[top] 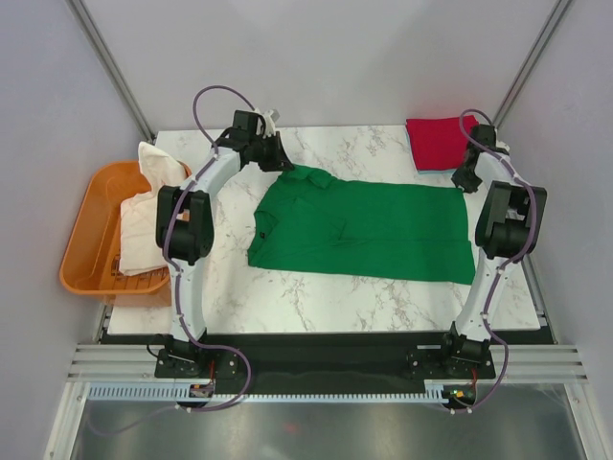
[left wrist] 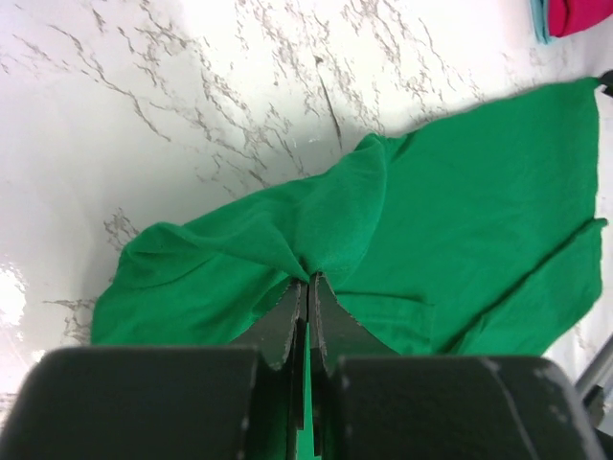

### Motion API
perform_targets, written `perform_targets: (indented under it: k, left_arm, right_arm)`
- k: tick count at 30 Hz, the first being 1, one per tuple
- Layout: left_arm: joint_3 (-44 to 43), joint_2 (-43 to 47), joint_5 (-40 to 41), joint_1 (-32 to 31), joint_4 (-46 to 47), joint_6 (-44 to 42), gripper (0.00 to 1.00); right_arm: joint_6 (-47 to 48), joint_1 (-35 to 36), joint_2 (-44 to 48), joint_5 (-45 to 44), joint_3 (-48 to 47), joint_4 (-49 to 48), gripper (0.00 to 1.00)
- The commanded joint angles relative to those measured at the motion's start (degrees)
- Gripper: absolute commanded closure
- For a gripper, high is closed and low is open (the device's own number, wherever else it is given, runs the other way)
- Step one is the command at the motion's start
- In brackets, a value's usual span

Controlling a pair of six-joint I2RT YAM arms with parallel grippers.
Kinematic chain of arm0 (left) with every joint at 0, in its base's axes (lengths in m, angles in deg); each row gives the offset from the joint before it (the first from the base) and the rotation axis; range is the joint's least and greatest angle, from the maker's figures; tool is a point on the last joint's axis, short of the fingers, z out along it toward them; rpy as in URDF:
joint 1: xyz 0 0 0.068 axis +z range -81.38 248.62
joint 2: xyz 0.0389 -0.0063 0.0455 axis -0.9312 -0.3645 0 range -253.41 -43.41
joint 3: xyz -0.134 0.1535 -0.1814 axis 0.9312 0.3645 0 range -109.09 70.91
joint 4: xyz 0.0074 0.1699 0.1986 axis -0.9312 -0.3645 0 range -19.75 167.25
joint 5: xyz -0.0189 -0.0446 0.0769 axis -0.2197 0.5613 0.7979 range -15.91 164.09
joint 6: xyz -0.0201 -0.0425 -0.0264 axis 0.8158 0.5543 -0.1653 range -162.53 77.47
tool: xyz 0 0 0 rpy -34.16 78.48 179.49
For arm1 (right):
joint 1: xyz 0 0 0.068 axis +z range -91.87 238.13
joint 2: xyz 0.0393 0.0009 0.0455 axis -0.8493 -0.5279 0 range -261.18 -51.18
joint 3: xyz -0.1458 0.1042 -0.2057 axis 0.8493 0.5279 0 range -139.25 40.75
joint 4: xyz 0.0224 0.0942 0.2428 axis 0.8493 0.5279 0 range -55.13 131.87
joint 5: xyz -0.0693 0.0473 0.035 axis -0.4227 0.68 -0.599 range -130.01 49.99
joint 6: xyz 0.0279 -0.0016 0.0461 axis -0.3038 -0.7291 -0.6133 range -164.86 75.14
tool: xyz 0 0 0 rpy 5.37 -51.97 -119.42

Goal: Fold and stack the t-shirts
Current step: Fold the tshirt

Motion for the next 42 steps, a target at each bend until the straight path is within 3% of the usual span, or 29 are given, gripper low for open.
perform_targets:
  k: [1,14,17,18,20,28,42]
  left_arm:
    - [-2.4,0.6,-4.1,0.1,-0.8,2.8,0.98]
    - [-3.9,-0.2,-6.1,0.8,-1.5,3.6,0.98]
    - [-4.4,-0.4,-6.0,0.9,-1.8,4.1,0.98]
    - [-4.4,-0.3,-5.9,1.3,-1.8,4.4,0.98]
    - [-4.3,0.3,-5.7,1.6,-2.3,4.6,0.98]
    - [-4.2,1.7,-6.6,3.7,-5.8,7.6,0.98]
    - [1.5,8.3,-10.2,5.8,-11.6,9.4,0.98]
  right_arm:
    - [2.4,0.1,-1.5,-0.4,-2.4,-3.6,0.66]
    - [3.2,-0.6,-3.5,-1.3,-2.5,-4.1,0.67]
    - [3.9,-0.7,-4.1,-1.3,-3.3,-4.0,0.78]
    - [4.0,-0.6,-4.3,-1.5,-3.7,-4.0,0.9]
    - [4.7,-0.7,-4.3,-1.9,-4.1,-4.0,1.0]
    - [7.1,-0.7,1.4,-1.8,-1.8,-5.4,1.0]
    - [7.6,-0.6,17.4,-3.0,12.4,-9.1,1.0]
